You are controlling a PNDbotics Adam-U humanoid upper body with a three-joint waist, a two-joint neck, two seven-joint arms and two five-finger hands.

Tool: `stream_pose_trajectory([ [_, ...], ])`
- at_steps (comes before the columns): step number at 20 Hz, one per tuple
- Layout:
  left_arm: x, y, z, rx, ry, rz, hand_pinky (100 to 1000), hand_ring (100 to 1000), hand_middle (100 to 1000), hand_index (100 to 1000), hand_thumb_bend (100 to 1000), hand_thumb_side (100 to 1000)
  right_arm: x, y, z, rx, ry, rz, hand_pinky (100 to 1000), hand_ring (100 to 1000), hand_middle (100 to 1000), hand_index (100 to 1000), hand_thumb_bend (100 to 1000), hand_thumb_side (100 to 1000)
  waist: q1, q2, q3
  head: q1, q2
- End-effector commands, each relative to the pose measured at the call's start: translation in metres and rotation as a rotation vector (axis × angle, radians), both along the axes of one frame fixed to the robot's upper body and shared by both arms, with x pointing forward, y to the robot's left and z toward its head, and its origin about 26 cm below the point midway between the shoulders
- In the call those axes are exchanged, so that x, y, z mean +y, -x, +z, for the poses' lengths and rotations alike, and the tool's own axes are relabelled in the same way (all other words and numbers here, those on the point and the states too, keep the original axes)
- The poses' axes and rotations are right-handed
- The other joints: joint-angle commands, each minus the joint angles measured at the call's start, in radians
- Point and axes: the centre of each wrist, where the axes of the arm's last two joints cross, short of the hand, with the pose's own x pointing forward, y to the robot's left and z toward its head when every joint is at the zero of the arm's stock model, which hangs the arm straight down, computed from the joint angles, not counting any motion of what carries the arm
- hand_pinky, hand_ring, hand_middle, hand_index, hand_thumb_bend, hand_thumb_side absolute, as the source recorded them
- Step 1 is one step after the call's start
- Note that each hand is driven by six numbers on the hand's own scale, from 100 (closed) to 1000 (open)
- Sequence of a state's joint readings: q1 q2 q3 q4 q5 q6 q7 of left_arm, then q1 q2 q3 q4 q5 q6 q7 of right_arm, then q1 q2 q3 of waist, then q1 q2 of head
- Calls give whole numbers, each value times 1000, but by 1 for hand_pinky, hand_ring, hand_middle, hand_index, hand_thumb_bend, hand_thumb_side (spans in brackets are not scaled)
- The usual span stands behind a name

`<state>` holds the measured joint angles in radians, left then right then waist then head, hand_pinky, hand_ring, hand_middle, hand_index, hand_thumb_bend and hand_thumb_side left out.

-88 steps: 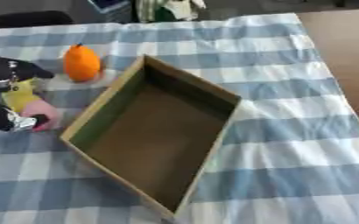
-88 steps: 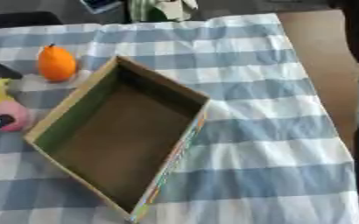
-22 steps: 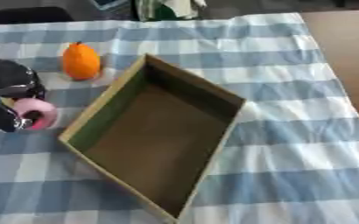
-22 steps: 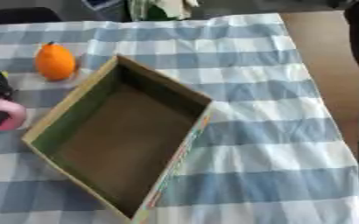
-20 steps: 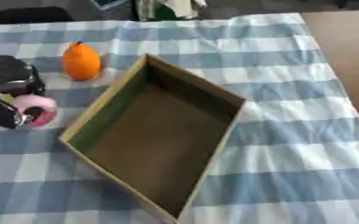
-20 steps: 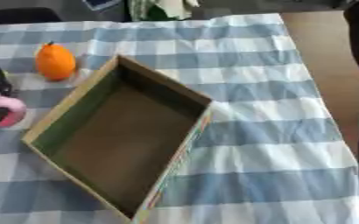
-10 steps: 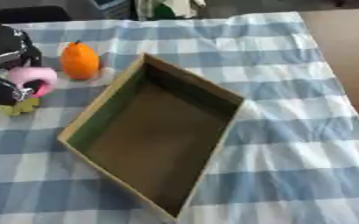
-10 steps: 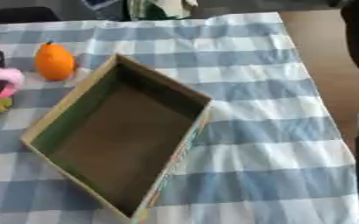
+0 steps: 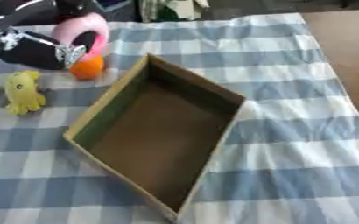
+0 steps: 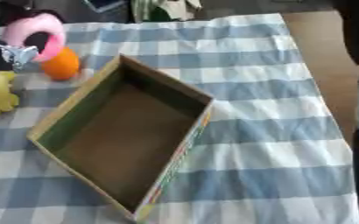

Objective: Pick up objects on the table and place them in the box.

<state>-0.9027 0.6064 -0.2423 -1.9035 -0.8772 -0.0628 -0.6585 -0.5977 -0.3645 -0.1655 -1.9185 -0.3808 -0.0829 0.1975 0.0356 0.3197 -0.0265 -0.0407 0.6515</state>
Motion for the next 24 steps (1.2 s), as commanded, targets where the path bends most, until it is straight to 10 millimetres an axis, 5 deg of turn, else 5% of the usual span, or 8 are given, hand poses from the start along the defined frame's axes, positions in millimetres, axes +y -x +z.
stream_pose_trajectory([
  [1, -16, 7, 7, -28, 21, -83, 141, 381, 311, 454, 100, 321, 1, 3, 9, -25, 6, 8, 791, 653, 529, 777, 100, 638, -1, -26, 2, -3, 4],
  [12, -72, 24, -14, -4, -51, -260, 159, 402, 334, 480, 100, 300, 5, 4, 10, -27, 3, 24, 792, 653, 530, 777, 100, 637, 1, -23, 2, 2, -3],
  [24, -89, -5, -63, 158, -216, -175, 207, 440, 373, 516, 100, 265, 5, 5, 12, -28, 8, 27, 794, 653, 530, 778, 100, 635, 3, -11, -1, 9, -8],
])
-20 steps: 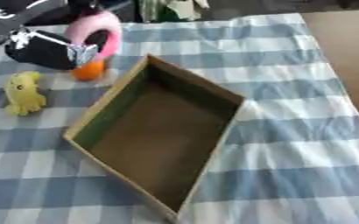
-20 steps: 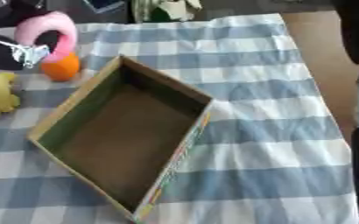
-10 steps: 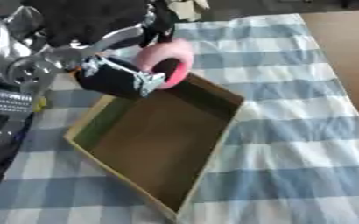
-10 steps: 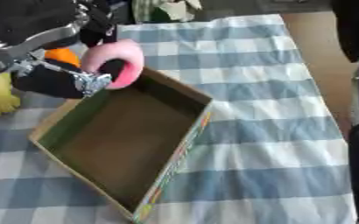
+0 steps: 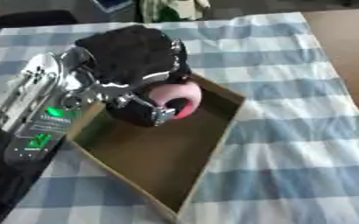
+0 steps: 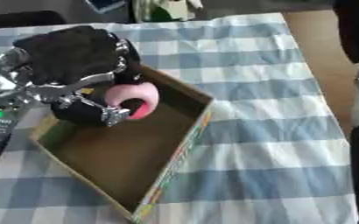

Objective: Pick up objects on the table and place them in the box.

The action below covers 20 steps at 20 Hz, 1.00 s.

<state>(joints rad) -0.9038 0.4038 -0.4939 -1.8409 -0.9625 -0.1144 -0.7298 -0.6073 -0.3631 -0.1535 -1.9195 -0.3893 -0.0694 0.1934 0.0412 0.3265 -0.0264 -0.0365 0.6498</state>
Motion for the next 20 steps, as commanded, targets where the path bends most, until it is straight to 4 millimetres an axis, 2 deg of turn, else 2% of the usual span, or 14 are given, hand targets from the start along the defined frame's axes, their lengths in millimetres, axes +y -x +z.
stream_pose_trajectory([
  [1, -2, -4, -3, 0, -36, 16, 210, 443, 376, 519, 100, 264, 1, 5, 10, -37, 8, 10, 794, 653, 530, 778, 100, 635, -2, -17, -2, 5, -7],
  [4, -3, -7, -7, 17, -52, 23, 220, 449, 385, 535, 100, 261, 1, 5, 10, -37, 9, 10, 794, 653, 530, 778, 100, 635, -3, -15, -2, 6, -9],
  [10, -5, -17, -20, 109, -94, 49, 291, 500, 445, 679, 100, 247, 0, 5, 10, -39, 11, 7, 795, 653, 529, 777, 100, 633, -4, -11, -5, 9, -14],
  [13, -5, -19, -23, 142, -118, 61, 354, 568, 520, 792, 100, 244, 0, 5, 10, -38, 12, 8, 795, 652, 528, 777, 100, 633, -4, -9, -4, 10, -16],
  [14, -5, -20, -23, 148, -126, 66, 354, 568, 520, 792, 100, 244, 0, 5, 9, -38, 12, 8, 795, 652, 529, 777, 100, 633, -5, -9, -4, 10, -16],
  [15, -5, -20, -24, 152, -134, 73, 422, 637, 592, 848, 100, 233, 0, 5, 9, -38, 12, 8, 795, 652, 528, 777, 100, 634, -5, -8, -4, 10, -17],
  [18, -4, -20, -23, 158, -150, 97, 479, 719, 688, 905, 100, 216, -1, 5, 10, -40, 13, 7, 795, 652, 528, 777, 100, 634, -7, -7, -4, 9, -18],
  [20, -3, -21, -23, 165, -161, 110, 503, 745, 718, 922, 100, 206, -1, 5, 9, -40, 13, 7, 795, 652, 528, 777, 100, 634, -8, -7, -3, 10, -18],
])
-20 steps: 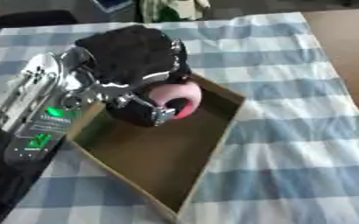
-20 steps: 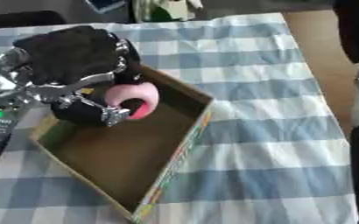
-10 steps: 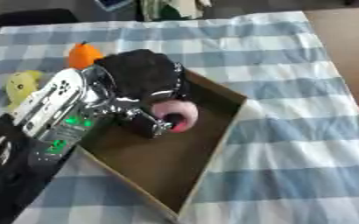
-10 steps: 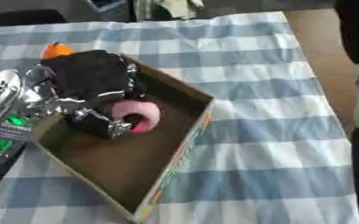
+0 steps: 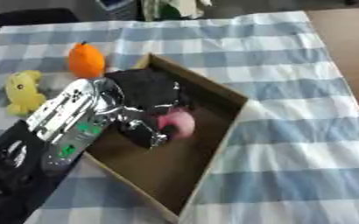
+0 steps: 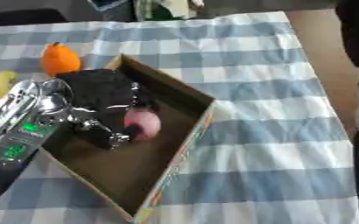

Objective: Pick up objects on the table and place them in the box.

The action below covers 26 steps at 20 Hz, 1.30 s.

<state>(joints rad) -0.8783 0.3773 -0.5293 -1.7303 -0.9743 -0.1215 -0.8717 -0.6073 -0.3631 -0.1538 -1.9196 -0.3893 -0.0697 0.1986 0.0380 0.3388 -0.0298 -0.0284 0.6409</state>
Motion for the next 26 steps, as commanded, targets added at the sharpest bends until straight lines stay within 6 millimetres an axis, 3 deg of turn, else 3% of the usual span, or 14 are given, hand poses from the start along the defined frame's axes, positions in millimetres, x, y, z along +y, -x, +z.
stream_pose_trajectory([
  [1, 2, 2, 9, -14, -7, 16, 542, 780, 762, 950, 141, 367, -1, 5, 9, -39, 9, 4, 796, 652, 528, 777, 100, 633, -5, -19, 1, 2, -10],
  [3, 4, 2, 10, -18, -6, 23, 586, 816, 800, 976, 189, 534, -1, 5, 9, -38, 9, 3, 796, 652, 528, 777, 100, 634, -6, -19, 2, 1, -11],
  [7, 9, 4, 18, -39, 23, 35, 648, 866, 851, 1000, 204, 621, -2, 5, 9, -37, 8, 1, 796, 652, 528, 776, 100, 634, -7, -20, 3, 0, -12],
  [11, 21, 15, 40, -106, 156, 41, 626, 850, 825, 982, 100, 548, -3, 5, 8, -37, 8, -4, 796, 651, 527, 776, 100, 633, -8, -19, 4, -4, -12],
  [16, 50, 26, 75, -206, 377, 124, 594, 825, 786, 954, 100, 452, -4, 5, 8, -36, 6, -11, 796, 652, 527, 776, 100, 633, -7, -20, 8, -11, -11],
  [26, 93, -16, 94, -312, 507, 401, 676, 890, 864, 999, 100, 465, -5, 6, 9, -39, 9, -17, 798, 652, 525, 774, 100, 633, -4, -15, 0, -8, -15],
])
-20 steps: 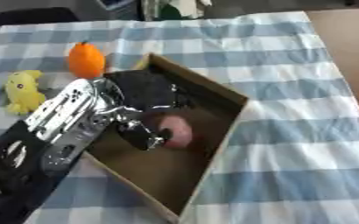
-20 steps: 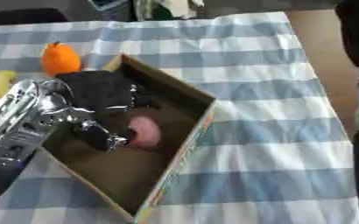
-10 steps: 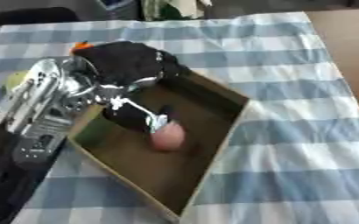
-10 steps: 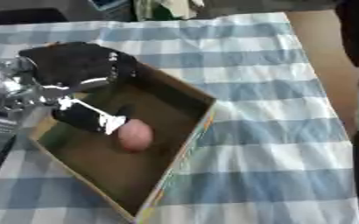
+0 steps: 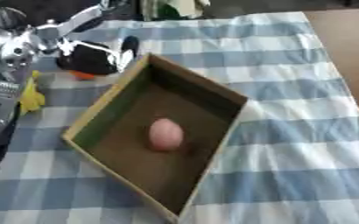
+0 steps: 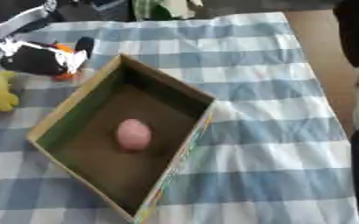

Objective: Pick up objects on the table and place them in the box.

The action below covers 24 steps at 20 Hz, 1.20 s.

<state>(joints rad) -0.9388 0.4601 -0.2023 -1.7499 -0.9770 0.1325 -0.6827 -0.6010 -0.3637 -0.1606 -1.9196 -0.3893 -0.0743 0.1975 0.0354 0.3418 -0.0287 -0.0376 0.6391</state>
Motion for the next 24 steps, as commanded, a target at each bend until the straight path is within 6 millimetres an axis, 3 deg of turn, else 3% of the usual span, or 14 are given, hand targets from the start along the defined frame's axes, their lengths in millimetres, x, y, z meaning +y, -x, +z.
stream_pose_trajectory([
  [1, 15, -9, 12, -51, 20, 88, 676, 890, 864, 1000, 100, 475, -3, 5, 10, -38, 15, -9, 798, 652, 525, 774, 100, 633, -1, -17, -2, 2, -15],
  [11, 38, -56, 5, 28, 33, 251, 693, 905, 872, 1000, 123, 515, -3, 4, 12, -50, 26, -5, 799, 652, 524, 774, 100, 634, -1, -4, -19, 13, -29],
  [12, 40, -62, 2, 54, 33, 261, 720, 923, 888, 1000, 180, 591, -3, 4, 12, -51, 27, -5, 800, 652, 522, 774, 100, 634, -1, -1, -21, 14, -32],
  [14, 45, -71, -3, 102, 25, 282, 747, 939, 906, 1000, 222, 657, -3, 4, 13, -53, 31, -5, 801, 651, 522, 775, 100, 634, 0, 4, -24, 15, -36],
  [20, 61, -91, -13, 176, 20, 379, 810, 982, 958, 1000, 337, 758, -4, 3, 14, -59, 41, -4, 802, 651, 520, 775, 100, 632, 0, 17, -31, 17, -47],
  [24, 71, -100, -21, 221, 16, 429, 819, 989, 971, 1000, 363, 765, -4, 2, 15, -62, 45, -4, 803, 651, 519, 775, 100, 632, 0, 23, -35, 17, -53],
])
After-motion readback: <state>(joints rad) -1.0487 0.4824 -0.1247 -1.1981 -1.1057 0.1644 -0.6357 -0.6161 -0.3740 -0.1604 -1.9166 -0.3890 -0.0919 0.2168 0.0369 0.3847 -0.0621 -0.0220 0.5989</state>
